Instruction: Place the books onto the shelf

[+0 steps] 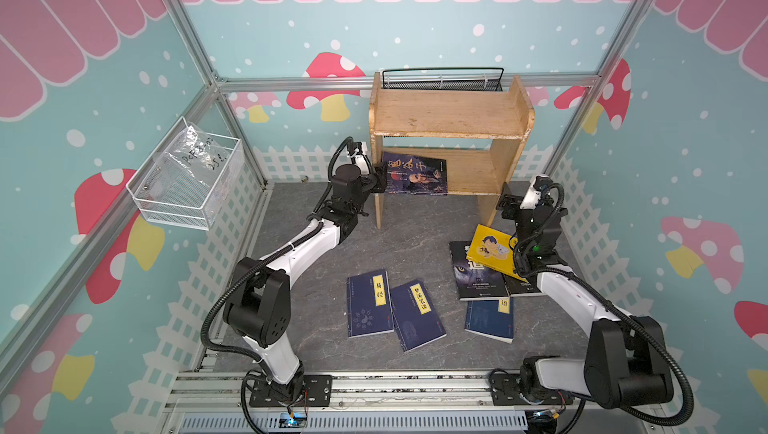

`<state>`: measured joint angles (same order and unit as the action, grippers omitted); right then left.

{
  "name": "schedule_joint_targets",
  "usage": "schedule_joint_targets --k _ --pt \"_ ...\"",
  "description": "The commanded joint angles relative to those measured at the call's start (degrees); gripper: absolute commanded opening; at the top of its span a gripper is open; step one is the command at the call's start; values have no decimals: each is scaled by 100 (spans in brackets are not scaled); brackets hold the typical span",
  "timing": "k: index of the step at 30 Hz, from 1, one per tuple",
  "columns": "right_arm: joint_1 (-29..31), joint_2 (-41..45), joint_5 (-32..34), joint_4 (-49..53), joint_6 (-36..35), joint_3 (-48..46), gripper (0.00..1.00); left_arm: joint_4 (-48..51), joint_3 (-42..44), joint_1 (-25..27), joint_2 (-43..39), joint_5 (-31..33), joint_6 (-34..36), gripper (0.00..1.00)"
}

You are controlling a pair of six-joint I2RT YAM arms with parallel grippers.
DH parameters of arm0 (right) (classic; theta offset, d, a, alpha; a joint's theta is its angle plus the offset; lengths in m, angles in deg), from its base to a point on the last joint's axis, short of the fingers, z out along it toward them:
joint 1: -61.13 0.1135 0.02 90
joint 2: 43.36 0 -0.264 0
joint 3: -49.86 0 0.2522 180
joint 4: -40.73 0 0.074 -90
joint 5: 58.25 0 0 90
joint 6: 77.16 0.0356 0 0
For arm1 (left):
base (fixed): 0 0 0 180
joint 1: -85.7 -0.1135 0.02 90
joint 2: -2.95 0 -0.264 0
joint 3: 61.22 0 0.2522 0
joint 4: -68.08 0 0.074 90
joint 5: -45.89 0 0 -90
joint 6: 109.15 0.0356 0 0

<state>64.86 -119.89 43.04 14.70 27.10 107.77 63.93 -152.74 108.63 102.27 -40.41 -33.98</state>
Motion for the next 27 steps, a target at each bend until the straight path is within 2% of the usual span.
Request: schedule_joint_targets --k 1,5,9,12,16,20,22,25,27 --pt "-195 -230 -458 -581 24 265 88 -253 -3 26 90 233 103 47" --pt "-302 -648 -1030 -547 -128 679 86 -219 -140 33 217 240 112 41" --pt "-316 -980 -1157 -310 -171 1068 82 -188 -240 34 279 279 116 32" --pt "-311 -1105 -1173 -209 -82 1194 74 -148 -306 33 321 289 121 26" --pt "-316 -1078 -1034 -204 1 1166 53 -129 -345 203 342 296 134 17" --pt "-311 -978 -918 -199 -20 1056 40 -107 -376 261 350 310 163 8" --pt "-312 -929 -918 -199 -41 1014 32 -87 -381 289 350 339 171 0" --pt "-311 -913 -979 -101 -122 1049 20 -59 -381 332 326 358 206 0" --pt "-311 -901 -1006 -2 -151 1094 16 -39 -374 358 294 385 217 0"
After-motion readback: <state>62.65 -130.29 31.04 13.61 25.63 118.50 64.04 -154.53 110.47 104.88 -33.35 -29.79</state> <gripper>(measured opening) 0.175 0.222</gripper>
